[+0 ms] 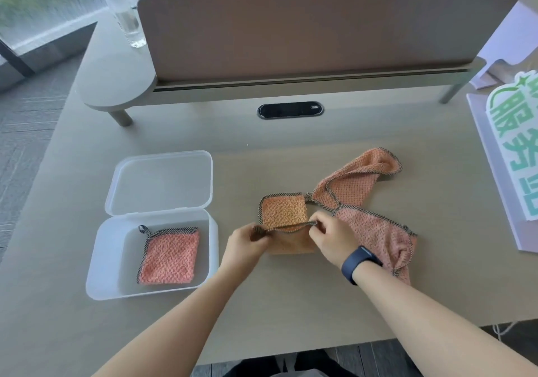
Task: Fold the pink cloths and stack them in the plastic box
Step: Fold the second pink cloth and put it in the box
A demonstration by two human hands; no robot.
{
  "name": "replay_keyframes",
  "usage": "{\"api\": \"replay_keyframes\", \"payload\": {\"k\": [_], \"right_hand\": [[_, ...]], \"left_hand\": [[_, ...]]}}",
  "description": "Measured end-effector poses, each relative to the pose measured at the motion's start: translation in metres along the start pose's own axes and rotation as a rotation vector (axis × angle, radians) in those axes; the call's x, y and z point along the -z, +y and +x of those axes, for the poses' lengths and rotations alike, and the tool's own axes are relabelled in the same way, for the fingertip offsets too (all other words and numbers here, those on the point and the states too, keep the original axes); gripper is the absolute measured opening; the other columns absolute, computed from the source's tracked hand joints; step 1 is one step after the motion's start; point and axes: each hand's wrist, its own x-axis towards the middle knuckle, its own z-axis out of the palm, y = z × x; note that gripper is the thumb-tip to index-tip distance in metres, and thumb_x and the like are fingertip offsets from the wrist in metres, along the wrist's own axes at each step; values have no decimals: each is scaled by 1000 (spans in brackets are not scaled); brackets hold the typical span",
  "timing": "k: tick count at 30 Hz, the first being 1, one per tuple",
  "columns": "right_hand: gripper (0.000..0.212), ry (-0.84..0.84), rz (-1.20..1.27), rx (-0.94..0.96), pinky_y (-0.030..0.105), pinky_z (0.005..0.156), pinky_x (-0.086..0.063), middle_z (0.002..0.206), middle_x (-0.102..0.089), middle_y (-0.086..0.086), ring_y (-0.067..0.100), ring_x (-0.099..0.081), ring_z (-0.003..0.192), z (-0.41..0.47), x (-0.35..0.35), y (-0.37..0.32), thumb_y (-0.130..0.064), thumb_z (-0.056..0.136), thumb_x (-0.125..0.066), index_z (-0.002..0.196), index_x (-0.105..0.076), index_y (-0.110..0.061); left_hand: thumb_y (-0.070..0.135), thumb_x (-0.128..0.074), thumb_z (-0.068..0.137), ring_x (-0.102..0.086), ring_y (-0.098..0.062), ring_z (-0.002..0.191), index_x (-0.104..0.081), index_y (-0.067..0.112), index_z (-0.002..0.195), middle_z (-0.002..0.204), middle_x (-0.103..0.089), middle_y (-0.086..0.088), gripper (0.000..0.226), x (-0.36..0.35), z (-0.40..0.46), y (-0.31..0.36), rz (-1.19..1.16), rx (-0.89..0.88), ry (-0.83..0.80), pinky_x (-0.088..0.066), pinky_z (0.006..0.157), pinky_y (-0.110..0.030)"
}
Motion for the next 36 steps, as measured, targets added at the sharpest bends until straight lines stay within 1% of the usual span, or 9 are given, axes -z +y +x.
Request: {"api": "replay_keyframes", "payload": {"k": [3, 6, 10, 14, 23, 27, 31, 34, 36], "right_hand": [[8, 7, 30, -96, 27, 47, -35, 53, -54, -5, 11, -49, 48, 25, 1, -6, -19, 84, -55, 84, -60, -26], [13, -19, 2, -151, 27, 45, -32, 53, -55, -3, 14, -50, 47, 46, 2, -10, -21, 87, -53, 75, -58, -21], [27, -16, -20, -199, 31, 49, -31, 56, -52, 4, 21, -48, 53, 66, 1, -10, -21, 90, -51, 64, -52, -13], [28, -12, -63, -244, 33, 54, -38, 64, -59, 8, 24, -53, 60, 78, -3, -8, -24, 92, -50, 74, -58, -6], [30, 27, -162, -269, 31, 57, -40, 64, -58, -1, 21, -55, 64, 90, -16, 1, -36, 92, -51, 71, -56, -16], [33, 65, -126, -271, 30, 56, -38, 66, -60, -1, 21, -55, 63, 84, -15, -3, -41, 92, -49, 73, -57, -16], [32, 78, -90, -281, 29, 49, -38, 63, -60, -1, 19, -56, 58, 63, -13, -7, -49, 83, -54, 73, -56, -19], [28, 6, -119, -308, 28, 45, -29, 63, -56, -5, 16, -53, 57, 52, -15, -7, -49, 79, -58, 77, -53, -21], [24, -3, -131, -311, 29, 46, -30, 64, -53, -5, 17, -51, 58, 52, -18, -7, -42, 80, -61, 77, -51, -20]], "left_hand": [[19, -67, 82, -46, -3, 50, -64, 18, 67, 54, -58, 14, 16, -2, 23, 10, -75, 73, 82, -36, 49, -17], [25, -65, 84, -41, -2, 43, -56, 21, 61, 45, -50, 14, 25, -6, 43, 11, -27, 139, 153, -31, 46, -22], [27, -62, 85, -46, -11, 53, -58, 19, 67, 57, -54, 10, 20, -12, 60, 11, -2, 184, 205, -35, 51, -26], [27, -60, 86, -53, -9, 59, -62, 19, 69, 65, -62, 9, 19, -15, 71, 10, 72, 191, 233, -40, 54, -24], [33, -56, 87, -53, -12, 63, -60, 16, 75, 67, -61, 6, 20, -15, 82, 4, 239, 207, 271, -37, 51, -25], [37, -55, 87, -57, -17, 75, -54, 19, 84, 78, -61, 6, 18, -16, 76, 7, 276, 201, 301, -39, 56, -30], [46, -60, 83, -53, -18, 78, -51, 18, 99, 98, -55, 5, 34, -22, 63, 8, 333, 219, 284, -38, 64, -30], [44, -65, 80, -53, -21, 83, -53, 13, 109, 104, -49, 1, 44, -28, 57, 9, 395, 206, 265, -37, 69, -28], [38, -64, 81, -56, -25, 91, -53, 11, 107, 107, -52, -2, 40, -30, 57, 10, 421, 219, 250, -39, 69, -30]]}}
